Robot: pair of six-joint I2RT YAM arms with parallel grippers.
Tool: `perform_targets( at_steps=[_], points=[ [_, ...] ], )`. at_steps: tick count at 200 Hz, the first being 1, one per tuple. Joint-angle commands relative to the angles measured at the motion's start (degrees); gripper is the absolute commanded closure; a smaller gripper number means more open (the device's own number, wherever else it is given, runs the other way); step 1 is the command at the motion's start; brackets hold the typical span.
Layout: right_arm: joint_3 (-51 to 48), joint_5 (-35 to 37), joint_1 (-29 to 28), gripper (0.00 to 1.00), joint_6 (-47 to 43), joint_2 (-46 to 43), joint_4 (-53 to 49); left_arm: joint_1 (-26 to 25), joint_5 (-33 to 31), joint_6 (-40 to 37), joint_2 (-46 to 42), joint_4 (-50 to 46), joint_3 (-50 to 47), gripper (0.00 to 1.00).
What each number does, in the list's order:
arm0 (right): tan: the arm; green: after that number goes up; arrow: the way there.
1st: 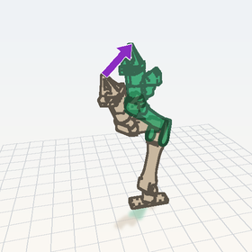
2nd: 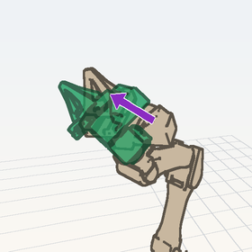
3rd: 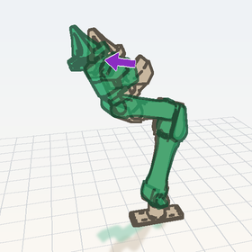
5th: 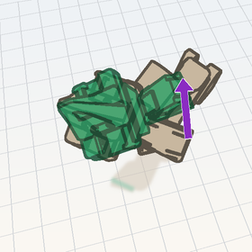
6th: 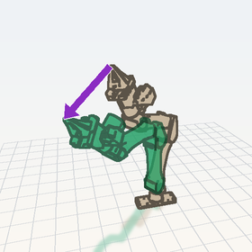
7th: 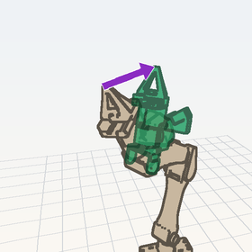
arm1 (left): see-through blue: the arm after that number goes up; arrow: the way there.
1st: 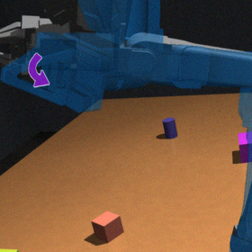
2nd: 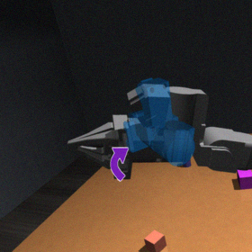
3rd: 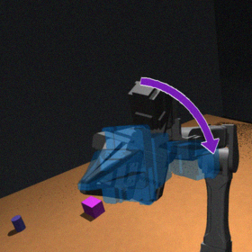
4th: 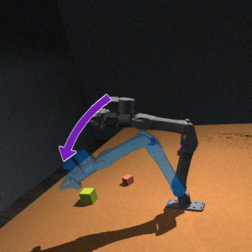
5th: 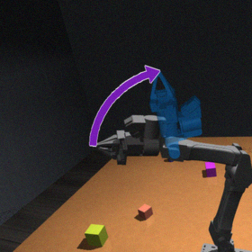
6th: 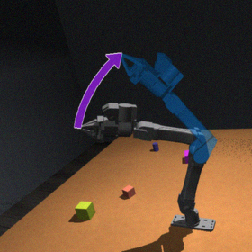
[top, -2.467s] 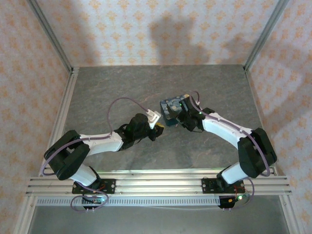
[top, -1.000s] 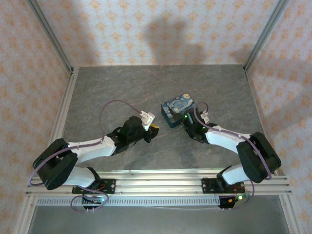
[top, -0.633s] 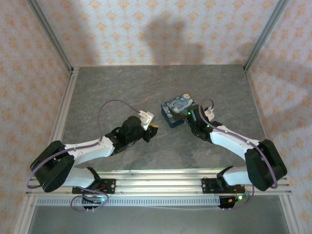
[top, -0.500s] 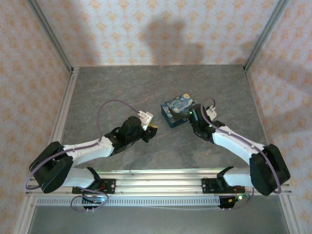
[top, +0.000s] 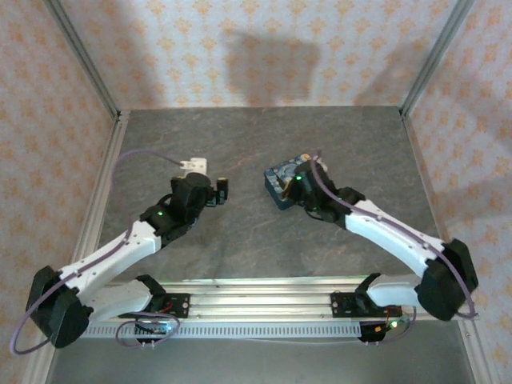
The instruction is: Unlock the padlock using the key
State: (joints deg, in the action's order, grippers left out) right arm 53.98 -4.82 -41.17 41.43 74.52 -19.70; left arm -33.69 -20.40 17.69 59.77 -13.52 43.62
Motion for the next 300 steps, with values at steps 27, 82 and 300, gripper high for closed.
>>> perform_targets(
  at_steps=[27, 82, 300],
  points=[
    [8.1, -12.3, -10.8, 1.00, -4.1, 20.2, 10.8, 4.5, -7.8, 9.3, -9.8, -17.8, 0.3, 0.00],
    [20.7, -21.9, -13.7, 0.98, -2.1, 39.1, 15.6, 5.1, -6.6, 12.6, -15.9, -26.5, -2.2, 0.00],
    [-12.0, 31.0, 29.1, 0.00, -38.0, -14.4, 9.8, 20.5, 3.4, -22.6, 4.9, 9.8, 3.9, 0.00]
  ],
)
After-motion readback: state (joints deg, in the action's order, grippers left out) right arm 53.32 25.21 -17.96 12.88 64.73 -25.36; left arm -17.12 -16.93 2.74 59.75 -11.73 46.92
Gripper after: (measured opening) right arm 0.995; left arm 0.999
